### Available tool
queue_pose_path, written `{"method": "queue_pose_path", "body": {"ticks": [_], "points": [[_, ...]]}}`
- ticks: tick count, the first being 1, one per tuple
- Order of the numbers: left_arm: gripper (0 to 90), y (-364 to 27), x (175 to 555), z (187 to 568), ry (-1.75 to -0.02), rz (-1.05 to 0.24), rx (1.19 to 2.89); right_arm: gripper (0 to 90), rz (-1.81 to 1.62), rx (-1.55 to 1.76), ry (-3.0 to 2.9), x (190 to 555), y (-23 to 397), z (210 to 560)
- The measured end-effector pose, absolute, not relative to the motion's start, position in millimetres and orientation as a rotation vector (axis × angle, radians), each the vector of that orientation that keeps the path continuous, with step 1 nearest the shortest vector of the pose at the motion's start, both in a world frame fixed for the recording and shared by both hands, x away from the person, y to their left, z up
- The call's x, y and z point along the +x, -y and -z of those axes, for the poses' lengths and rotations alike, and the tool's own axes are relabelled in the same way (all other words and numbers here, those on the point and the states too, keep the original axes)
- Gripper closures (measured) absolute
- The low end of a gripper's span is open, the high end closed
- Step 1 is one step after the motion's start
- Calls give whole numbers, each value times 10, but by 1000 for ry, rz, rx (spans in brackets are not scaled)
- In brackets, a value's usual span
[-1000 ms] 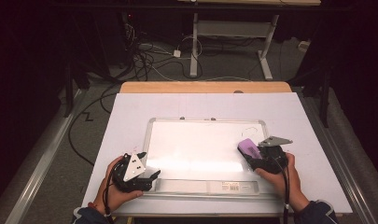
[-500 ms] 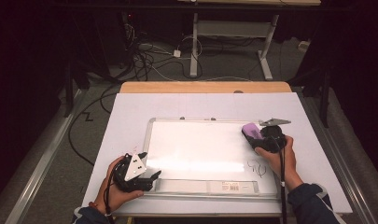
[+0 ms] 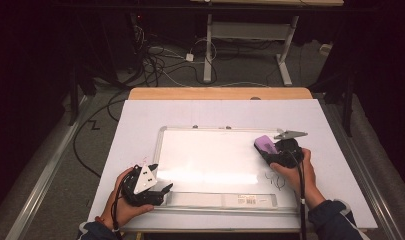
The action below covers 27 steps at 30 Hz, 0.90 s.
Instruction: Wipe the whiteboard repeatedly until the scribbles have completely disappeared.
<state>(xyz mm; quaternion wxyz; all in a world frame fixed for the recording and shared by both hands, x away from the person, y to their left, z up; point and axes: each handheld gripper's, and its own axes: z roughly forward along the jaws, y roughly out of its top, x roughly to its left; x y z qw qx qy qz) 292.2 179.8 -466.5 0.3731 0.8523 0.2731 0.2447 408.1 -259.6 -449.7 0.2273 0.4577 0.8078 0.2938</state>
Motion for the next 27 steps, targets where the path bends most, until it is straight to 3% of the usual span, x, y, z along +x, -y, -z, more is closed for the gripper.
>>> {"method": "queue_pose_path", "body": {"ticks": [18,27], "points": [[216,-1790,2886,4647,-693,-640,2189,413,-856,1184,-2291,3139,2696,4530],[216,-1780,2893,4650,-690,-637,2192,413,-857,1156,-2311,3174,2732,4528]]}}
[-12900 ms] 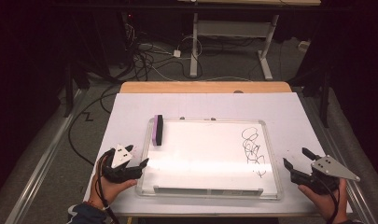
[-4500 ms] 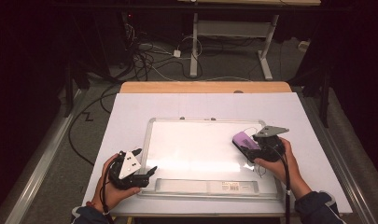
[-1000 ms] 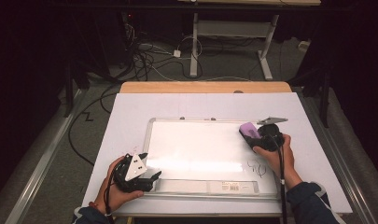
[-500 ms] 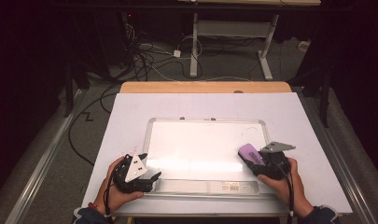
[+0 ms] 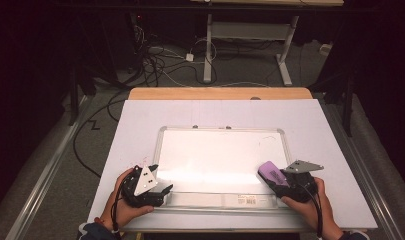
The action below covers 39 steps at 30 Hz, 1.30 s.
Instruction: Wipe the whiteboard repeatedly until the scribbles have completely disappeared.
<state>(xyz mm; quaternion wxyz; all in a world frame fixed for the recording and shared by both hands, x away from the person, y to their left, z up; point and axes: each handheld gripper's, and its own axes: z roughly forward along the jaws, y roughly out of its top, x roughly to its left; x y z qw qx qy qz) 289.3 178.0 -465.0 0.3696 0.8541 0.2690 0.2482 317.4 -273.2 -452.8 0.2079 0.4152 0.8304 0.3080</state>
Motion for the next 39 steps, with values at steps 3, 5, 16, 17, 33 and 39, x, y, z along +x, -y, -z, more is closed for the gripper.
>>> {"method": "queue_pose_path", "body": {"ticks": [3,5,16,17,33,39], "points": [[216,-1777,2892,4647,-685,-636,2192,413,-849,1170,-2296,3307,2734,4525],[216,-1779,2893,4650,-686,-634,2192,413,-842,1170,-2292,3368,2734,4523],[216,-1790,2900,4656,-690,-631,2198,413,-840,1176,-2292,3322,2763,4522],[216,-1792,2900,4656,-691,-630,2198,413,-845,1168,-2299,3280,2773,4522],[218,-1745,2917,4660,-679,-624,2201,413,-828,1218,-2274,3633,2792,4503],[219,-1748,2917,4664,-676,-620,2199,412,-812,1241,-2236,4054,2609,4509]]}}
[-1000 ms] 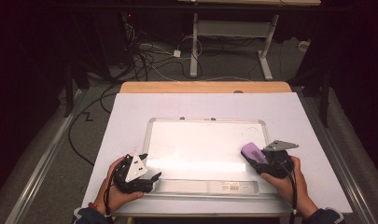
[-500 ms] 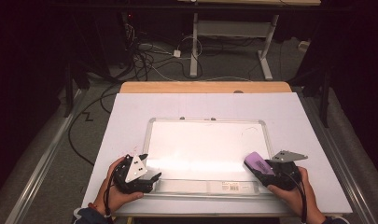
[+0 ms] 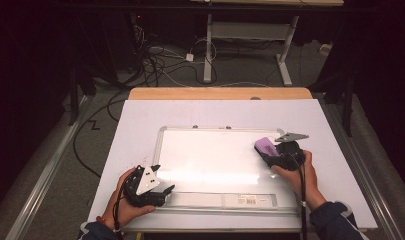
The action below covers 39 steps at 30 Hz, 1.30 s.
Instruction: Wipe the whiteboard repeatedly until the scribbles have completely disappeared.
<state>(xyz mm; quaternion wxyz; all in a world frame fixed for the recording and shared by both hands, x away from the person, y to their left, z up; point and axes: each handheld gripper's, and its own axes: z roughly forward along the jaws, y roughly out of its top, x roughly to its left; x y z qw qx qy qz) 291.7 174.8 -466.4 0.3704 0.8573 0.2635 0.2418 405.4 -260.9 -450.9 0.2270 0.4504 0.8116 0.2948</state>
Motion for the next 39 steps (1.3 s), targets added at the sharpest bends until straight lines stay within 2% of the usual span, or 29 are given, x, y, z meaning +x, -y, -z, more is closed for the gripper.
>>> {"method": "queue_pose_path", "body": {"ticks": [6,11,17,30,39], "points": [[219,-1760,2913,4668,-678,-615,2199,413,-751,1286,-2177,4276,2576,4495],[221,-1769,2915,4671,-681,-610,2196,413,-695,1375,-2103,4401,2753,4471],[225,-1774,2920,4670,-682,-623,2194,413,-663,1422,-2056,4442,2864,4457],[228,-1741,2914,4675,-674,-604,2205,413,-753,1332,-2222,4342,2624,4459],[228,-1757,2908,4675,-678,-610,2200,414,-720,1395,-2161,4515,2749,4446]]}}
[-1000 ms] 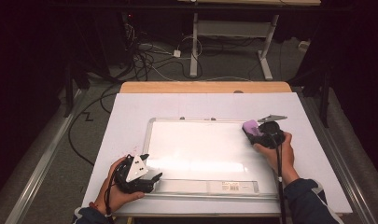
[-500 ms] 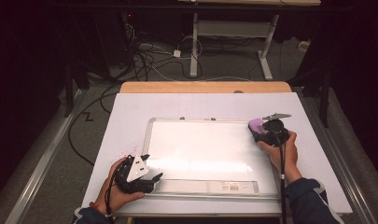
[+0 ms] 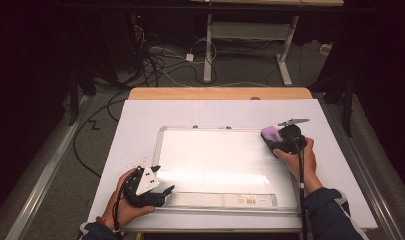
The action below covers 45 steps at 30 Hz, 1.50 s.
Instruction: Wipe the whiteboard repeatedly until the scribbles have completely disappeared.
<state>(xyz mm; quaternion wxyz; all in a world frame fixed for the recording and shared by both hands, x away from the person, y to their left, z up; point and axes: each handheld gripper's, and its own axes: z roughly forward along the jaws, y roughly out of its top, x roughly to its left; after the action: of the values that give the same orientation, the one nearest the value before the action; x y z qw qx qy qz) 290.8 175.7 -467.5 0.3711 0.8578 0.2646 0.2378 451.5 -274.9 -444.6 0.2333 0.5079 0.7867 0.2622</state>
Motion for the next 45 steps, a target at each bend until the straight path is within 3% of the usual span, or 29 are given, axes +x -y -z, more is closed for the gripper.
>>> {"method": "queue_pose_path", "body": {"ticks": [14,33,45], "points": [[228,-1758,2909,4673,-681,-615,2201,407,-711,1315,-2222,4415,2716,4411],[228,-1771,2904,4670,-686,-621,2202,355,-915,1354,-2215,4166,3054,4388],[228,-1746,2911,4659,-681,-622,2202,409,-828,1271,-2272,4069,2999,4463]]}}
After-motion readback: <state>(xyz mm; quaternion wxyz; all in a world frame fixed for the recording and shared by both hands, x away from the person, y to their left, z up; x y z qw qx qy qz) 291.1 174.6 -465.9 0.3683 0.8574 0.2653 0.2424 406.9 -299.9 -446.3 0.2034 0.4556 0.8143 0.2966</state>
